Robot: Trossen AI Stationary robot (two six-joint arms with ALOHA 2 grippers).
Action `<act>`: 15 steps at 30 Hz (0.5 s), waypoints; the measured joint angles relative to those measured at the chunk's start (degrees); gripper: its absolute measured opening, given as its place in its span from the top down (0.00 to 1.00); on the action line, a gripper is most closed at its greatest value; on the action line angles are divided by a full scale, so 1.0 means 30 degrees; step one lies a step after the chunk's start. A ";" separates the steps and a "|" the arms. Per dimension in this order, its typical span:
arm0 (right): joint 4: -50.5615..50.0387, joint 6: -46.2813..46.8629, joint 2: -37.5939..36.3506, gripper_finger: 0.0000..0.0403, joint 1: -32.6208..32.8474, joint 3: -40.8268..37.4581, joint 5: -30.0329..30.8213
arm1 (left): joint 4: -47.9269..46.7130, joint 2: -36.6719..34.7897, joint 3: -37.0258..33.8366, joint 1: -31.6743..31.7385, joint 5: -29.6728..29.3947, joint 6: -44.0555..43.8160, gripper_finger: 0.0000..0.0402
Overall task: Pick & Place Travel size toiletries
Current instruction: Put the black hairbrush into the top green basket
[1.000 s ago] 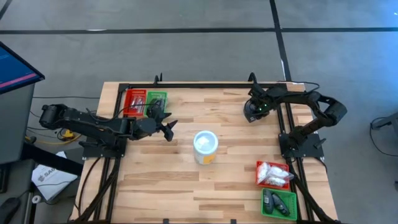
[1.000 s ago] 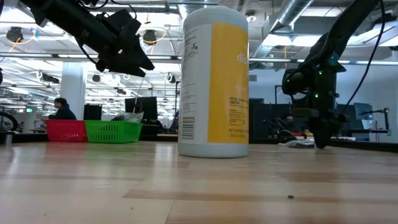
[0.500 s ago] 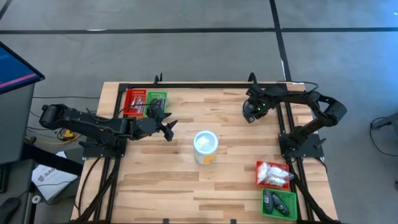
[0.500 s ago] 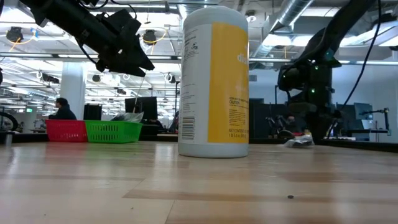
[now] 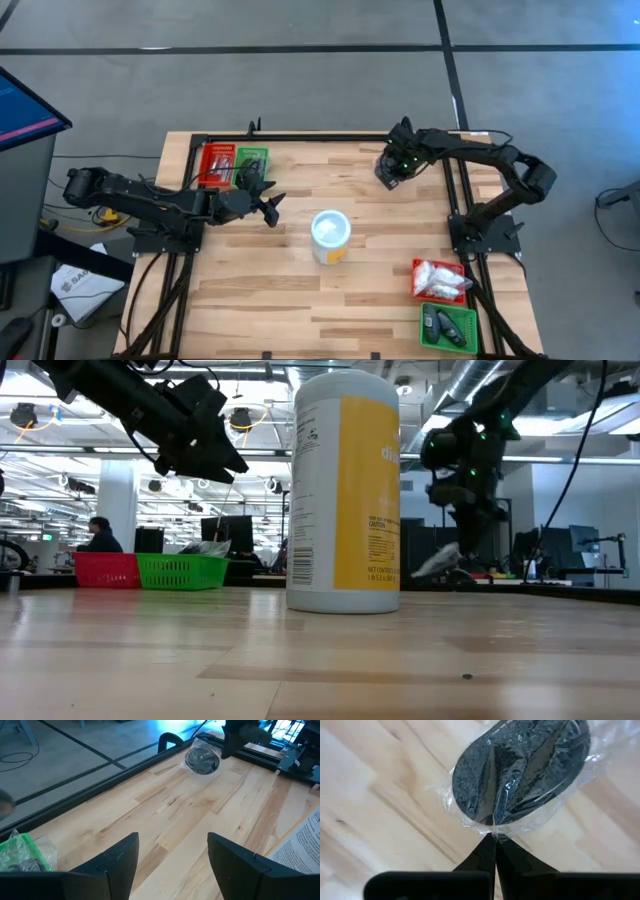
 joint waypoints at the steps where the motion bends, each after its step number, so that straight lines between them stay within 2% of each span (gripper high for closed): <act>1: -0.0166 -0.0058 0.0000 1.00 0.0180 0.0354 0.0029 | 0.0013 0.0000 0.0000 0.0006 -0.0006 0.0000 0.44; 15: -0.0977 -0.1130 -0.0015 1.00 0.2731 0.5337 0.0466 | 0.1220 0.0000 -0.0001 -0.0001 -0.0006 0.0000 0.44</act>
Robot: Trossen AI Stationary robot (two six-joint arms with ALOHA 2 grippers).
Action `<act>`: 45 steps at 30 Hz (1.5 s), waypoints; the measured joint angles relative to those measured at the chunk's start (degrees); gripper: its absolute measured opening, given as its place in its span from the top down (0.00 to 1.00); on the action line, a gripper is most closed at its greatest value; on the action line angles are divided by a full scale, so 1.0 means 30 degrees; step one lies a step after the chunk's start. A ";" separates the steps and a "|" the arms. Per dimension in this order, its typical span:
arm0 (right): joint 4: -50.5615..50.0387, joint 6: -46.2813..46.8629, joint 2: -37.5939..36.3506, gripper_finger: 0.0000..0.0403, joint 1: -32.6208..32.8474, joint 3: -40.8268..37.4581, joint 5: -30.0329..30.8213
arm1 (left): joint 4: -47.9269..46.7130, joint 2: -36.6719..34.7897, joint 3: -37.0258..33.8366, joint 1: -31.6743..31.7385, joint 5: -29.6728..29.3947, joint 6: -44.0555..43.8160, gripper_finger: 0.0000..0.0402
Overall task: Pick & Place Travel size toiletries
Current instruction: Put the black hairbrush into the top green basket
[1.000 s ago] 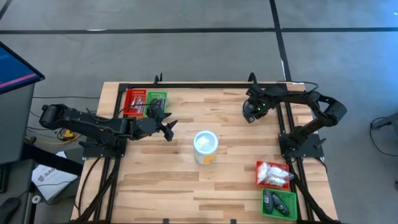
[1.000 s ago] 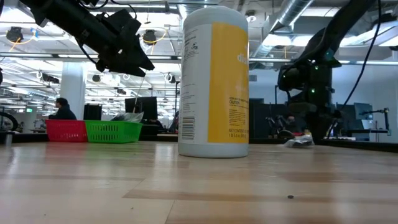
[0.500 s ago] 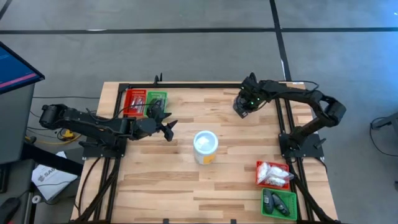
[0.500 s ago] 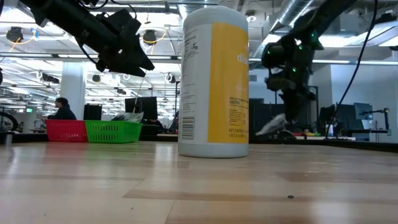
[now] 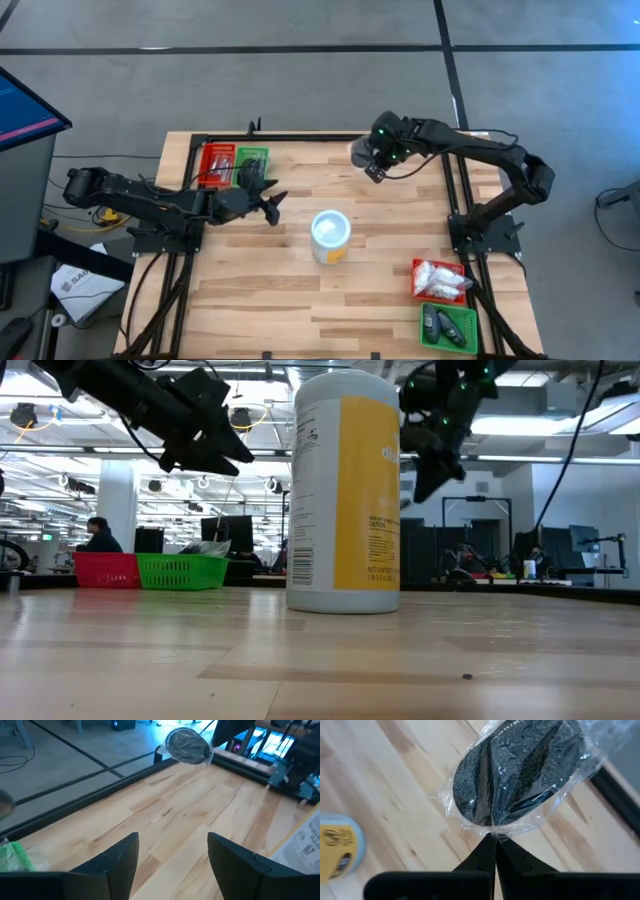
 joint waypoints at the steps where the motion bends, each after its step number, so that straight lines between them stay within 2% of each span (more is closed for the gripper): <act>1: 0.0007 -0.0112 0.0000 1.00 0.0197 0.0299 0.0007 | 0.0209 0.0000 0.0001 0.0000 0.0007 -0.0001 0.44; 16: 0.1403 -0.1494 -0.0007 1.00 0.3382 0.3411 0.0022 | 0.4723 0.0000 -0.0003 0.0381 0.0648 0.0572 0.44; 20: 0.1731 -0.1943 -0.0007 1.00 0.4080 0.3851 0.0022 | 0.5799 0.0000 -0.0006 0.0924 0.1573 0.0571 0.44; 27: 0.2826 -0.2936 -0.0007 1.00 0.5141 0.4353 0.0077 | 0.8340 0.0117 -0.0006 0.2213 0.4302 0.0533 0.44; 37: 0.4334 -0.3794 -0.0007 1.00 0.6371 0.5121 0.1343 | 1.1052 0.0131 -0.0006 0.3722 0.7676 -0.0312 0.44; 45: 0.5440 -0.4307 -0.0007 1.00 0.6960 0.5121 0.1537 | 1.1914 0.0134 -0.0006 0.4160 0.8065 -0.0549 0.44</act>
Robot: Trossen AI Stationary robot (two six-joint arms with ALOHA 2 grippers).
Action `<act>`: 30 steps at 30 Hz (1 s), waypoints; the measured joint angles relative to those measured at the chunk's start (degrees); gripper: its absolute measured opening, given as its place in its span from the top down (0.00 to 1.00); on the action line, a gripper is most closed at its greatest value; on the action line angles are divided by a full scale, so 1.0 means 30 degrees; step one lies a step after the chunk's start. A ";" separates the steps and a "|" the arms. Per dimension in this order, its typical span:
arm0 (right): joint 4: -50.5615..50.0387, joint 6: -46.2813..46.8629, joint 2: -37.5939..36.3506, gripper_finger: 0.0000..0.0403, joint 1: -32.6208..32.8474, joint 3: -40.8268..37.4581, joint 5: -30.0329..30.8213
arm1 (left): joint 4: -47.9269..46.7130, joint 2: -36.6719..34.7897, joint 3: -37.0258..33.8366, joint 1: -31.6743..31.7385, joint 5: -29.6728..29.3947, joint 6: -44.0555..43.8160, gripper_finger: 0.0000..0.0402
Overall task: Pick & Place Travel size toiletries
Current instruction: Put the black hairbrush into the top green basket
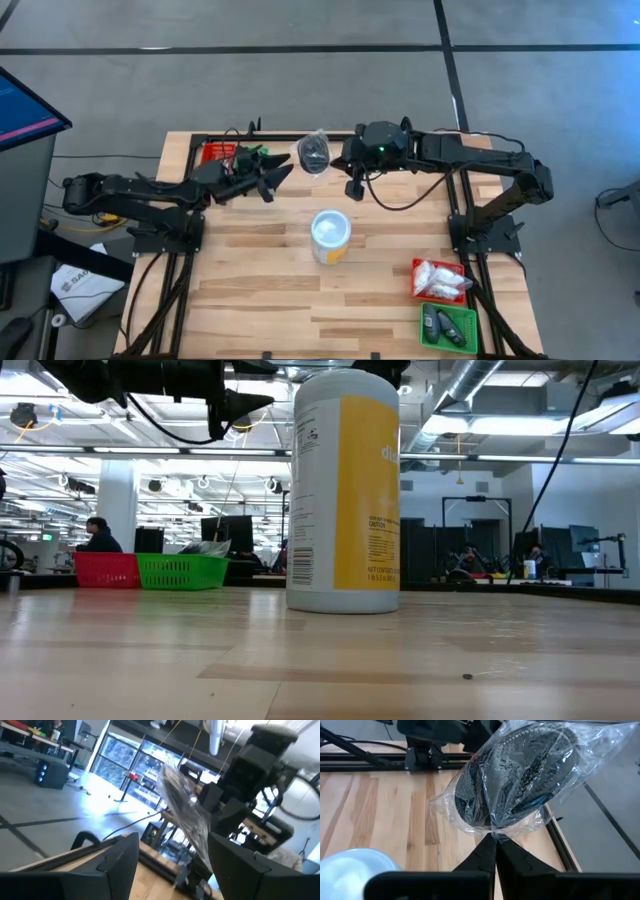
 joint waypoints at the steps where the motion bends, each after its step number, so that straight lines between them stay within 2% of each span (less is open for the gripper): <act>1: 0.0076 0.0000 0.0000 1.00 0.0007 0.0000 -0.0005 | 0.0338 0.0079 0.0000 0.0000 0.0001 -0.0048 0.44; 6: 0.0436 0.0000 0.0000 1.00 0.0007 -0.0007 -0.0002 | 0.2663 0.0987 0.0009 -0.0007 0.0969 -0.0257 0.44; 14: 0.0440 0.0007 0.0044 1.00 0.0100 -0.0014 -0.0007 | 0.6501 0.3406 0.0007 -0.0001 0.1174 -0.0467 0.44; 19: 0.0447 0.0007 0.0045 1.00 0.0434 -0.0022 0.0000 | 0.6946 0.4292 0.0007 0.0503 0.1182 -0.1060 0.44; 25: 0.0447 0.0007 0.0051 1.00 0.0502 -0.0022 -0.0007 | 0.9039 0.5365 0.0007 0.0750 0.2191 -0.1899 0.48; 30: 0.0447 0.0011 0.0051 1.00 0.0481 -0.0022 0.0000 | 0.9462 0.5710 0.0015 0.0743 0.2707 -0.2326 0.55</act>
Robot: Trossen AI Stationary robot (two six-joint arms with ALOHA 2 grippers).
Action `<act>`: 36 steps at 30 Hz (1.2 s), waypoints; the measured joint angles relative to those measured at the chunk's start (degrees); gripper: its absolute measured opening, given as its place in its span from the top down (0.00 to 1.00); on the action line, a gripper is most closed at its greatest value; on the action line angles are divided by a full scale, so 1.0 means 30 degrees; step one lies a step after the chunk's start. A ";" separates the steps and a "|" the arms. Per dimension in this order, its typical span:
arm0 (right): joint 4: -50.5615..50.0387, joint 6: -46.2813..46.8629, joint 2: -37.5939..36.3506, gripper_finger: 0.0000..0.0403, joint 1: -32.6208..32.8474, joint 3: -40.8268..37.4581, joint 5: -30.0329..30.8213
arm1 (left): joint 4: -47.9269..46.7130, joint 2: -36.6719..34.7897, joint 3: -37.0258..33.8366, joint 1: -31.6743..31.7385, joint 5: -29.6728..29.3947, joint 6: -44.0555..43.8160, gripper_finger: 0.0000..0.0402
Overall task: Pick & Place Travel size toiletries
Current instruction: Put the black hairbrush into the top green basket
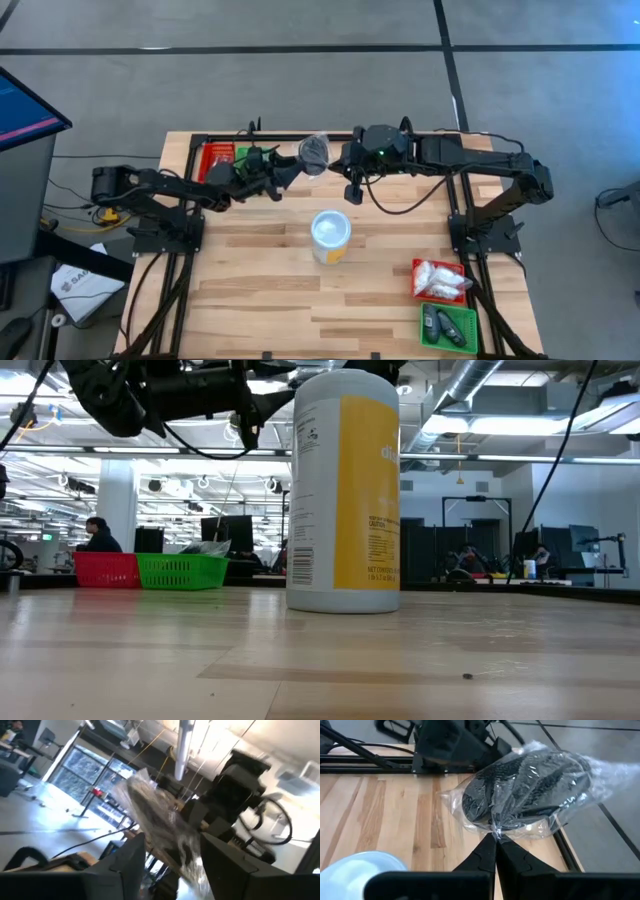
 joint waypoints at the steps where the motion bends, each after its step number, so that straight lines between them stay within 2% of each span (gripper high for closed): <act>1: 0.0000 -0.0004 0.0000 1.00 0.0000 0.0000 -0.0003 | 0.0350 0.0074 0.0003 0.0000 0.0107 -0.0094 0.56; 13: 0.0000 0.0004 0.0007 1.00 0.0000 -0.0002 -0.0001 | 0.0573 0.0087 0.0692 0.0000 0.0265 -0.0007 0.70; 21: -0.0015 0.0004 0.0007 1.00 0.0000 -0.0007 -0.0007 | 0.0449 0.0087 0.0692 0.0000 0.0326 0.1273 0.96; 29: -0.0593 -0.0289 0.0007 0.99 0.0000 -0.0007 -0.0007 | 0.0333 0.0087 0.0692 0.0001 0.0455 0.1559 0.95; 36: -0.1870 -0.0394 0.0007 0.83 -0.0412 -0.0007 -0.0011 | -0.0014 -0.0271 0.0458 0.0580 0.0659 0.1920 0.95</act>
